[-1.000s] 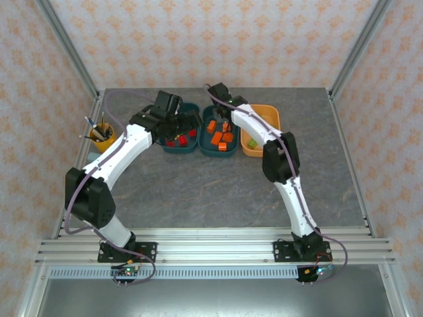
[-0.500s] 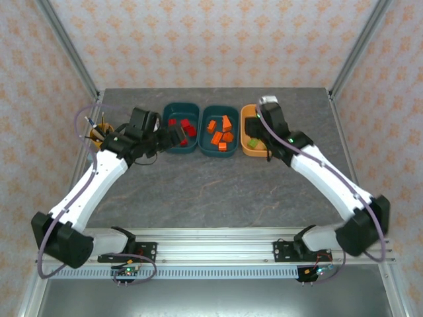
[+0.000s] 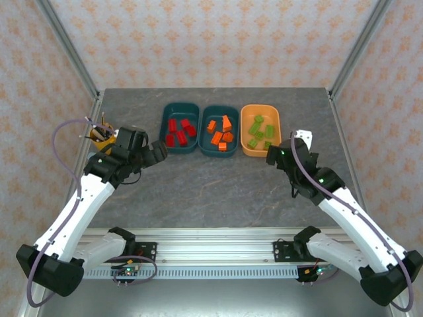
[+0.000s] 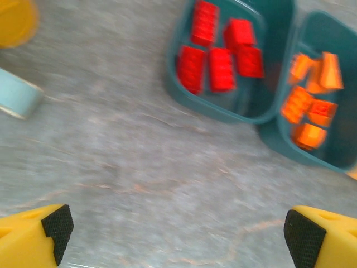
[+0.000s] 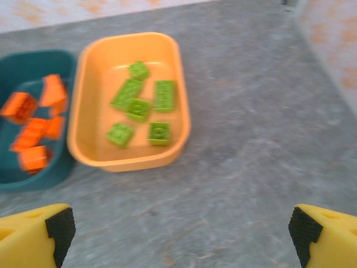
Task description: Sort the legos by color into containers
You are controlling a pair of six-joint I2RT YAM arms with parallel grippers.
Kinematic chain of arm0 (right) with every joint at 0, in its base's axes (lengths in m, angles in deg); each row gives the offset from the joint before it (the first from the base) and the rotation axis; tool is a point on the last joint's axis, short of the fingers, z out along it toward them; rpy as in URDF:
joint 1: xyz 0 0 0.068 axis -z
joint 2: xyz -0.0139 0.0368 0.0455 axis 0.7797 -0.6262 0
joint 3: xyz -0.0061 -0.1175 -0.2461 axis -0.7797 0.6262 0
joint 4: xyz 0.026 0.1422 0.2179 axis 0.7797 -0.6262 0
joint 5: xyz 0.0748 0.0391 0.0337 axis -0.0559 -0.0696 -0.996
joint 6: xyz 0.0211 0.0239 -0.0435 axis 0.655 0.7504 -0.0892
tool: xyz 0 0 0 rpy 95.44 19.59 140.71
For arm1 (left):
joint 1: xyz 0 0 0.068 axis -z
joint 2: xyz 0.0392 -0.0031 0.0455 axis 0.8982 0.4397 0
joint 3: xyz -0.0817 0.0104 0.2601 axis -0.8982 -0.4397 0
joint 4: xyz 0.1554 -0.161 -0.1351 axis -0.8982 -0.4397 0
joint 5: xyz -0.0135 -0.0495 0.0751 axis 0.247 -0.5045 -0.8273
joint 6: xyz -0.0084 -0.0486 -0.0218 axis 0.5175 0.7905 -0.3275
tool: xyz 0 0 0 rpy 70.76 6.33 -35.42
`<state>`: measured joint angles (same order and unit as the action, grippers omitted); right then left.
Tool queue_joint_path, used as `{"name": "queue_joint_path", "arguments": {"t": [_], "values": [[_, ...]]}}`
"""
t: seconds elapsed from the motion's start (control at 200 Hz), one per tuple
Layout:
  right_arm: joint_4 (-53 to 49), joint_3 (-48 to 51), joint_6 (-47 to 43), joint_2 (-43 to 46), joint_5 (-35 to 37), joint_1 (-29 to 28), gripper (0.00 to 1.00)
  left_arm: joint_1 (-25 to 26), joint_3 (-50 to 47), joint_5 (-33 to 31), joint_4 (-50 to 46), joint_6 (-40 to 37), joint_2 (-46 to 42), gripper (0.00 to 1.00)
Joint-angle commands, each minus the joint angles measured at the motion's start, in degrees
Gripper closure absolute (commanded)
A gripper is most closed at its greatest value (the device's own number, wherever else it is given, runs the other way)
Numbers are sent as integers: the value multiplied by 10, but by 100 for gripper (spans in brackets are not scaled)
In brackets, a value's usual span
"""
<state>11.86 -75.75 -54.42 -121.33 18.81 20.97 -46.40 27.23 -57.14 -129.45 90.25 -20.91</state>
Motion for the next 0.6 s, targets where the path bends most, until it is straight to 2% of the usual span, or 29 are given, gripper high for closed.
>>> {"name": "queue_joint_path", "arguments": {"t": [0.0, 0.12, 0.16, 0.265, 0.405, 0.595], "values": [[11, 11, 3, -21, 99, 21, 0, -4, -38, -214, -2, -47, -30, 0], [171, 106, -67, 11, 66, 70, 0, -4, -173, -280, 170, -199, -110, 0], [221, 139, -74, 17, 66, 87, 0, -6, -211, -301, 215, -227, -128, 0], [319, 209, -91, 10, 52, 129, 0, -22, -283, -266, 311, -296, -141, 0], [446, 276, -126, -31, 16, 169, 0, -63, -337, -225, 409, -301, -105, 0], [610, 318, -140, -133, -44, 231, 0, -115, -365, -166, 584, -310, 10, 0]]}}
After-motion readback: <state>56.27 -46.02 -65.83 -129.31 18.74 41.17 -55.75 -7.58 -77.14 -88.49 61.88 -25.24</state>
